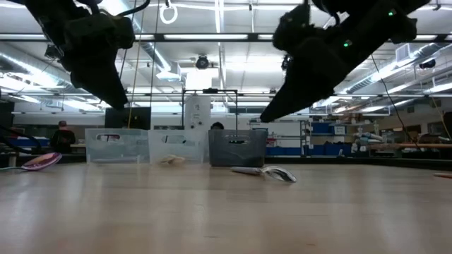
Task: Sort silverware by color (type)
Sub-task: Put the violet spoon into the left transparent bin
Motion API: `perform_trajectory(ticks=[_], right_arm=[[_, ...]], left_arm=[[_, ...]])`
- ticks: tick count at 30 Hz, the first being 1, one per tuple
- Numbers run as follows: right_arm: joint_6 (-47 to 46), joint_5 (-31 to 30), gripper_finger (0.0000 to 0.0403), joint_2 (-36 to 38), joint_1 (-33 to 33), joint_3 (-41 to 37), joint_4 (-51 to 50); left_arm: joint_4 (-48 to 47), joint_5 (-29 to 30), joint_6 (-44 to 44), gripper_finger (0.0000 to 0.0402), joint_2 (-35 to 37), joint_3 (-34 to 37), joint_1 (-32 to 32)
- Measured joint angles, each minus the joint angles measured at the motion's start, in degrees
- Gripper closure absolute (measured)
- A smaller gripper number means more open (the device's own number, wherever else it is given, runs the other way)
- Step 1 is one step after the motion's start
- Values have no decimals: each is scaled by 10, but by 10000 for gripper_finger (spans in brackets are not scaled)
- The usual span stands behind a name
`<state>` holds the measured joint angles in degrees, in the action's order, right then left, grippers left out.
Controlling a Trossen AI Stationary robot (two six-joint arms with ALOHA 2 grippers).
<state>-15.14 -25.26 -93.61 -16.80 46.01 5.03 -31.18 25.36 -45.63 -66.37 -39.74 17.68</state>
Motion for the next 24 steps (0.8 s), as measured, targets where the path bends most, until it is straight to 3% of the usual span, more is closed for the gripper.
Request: perform_trajectory(ticks=[5, 17, 24], right_arm=[[-38, -25, 223, -59, 0, 63, -56], [-174, -22, 216, -150, -6, 175, -215], [-225, -25, 191, -211, -8, 252, -329]], left_arm=[[13, 11, 1, 228, 0, 9, 9], [12, 11, 5, 228, 0, 9, 38], [12, 11, 19, 228, 0, 9, 38]])
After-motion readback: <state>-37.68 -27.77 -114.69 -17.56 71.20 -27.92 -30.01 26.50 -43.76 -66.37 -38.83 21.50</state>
